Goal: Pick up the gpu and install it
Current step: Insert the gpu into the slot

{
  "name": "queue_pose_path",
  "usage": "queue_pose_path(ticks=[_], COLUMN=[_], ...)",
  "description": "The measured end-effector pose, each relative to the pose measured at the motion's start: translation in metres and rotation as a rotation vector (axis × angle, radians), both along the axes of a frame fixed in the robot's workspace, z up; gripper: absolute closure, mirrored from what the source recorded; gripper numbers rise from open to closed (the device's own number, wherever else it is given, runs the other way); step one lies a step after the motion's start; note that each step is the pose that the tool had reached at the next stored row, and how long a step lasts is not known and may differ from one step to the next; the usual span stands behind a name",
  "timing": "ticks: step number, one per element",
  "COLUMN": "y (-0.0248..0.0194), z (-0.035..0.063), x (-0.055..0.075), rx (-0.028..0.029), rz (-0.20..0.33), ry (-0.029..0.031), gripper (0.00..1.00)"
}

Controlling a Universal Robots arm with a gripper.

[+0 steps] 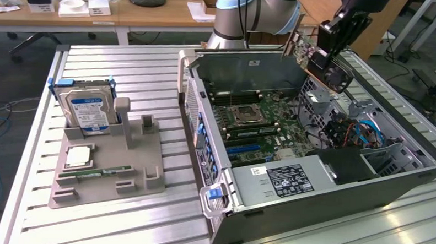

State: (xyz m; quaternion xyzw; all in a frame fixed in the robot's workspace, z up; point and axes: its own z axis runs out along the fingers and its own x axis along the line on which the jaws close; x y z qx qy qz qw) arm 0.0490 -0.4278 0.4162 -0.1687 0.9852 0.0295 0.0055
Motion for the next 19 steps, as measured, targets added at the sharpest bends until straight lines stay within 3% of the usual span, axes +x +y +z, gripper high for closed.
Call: queue_pose_path(ticks=[19], y=[0.0], z=[0.0], x=[0.0], rx=[0.0], rz=[0.15], ry=[-0.0014], gripper=[0.73])
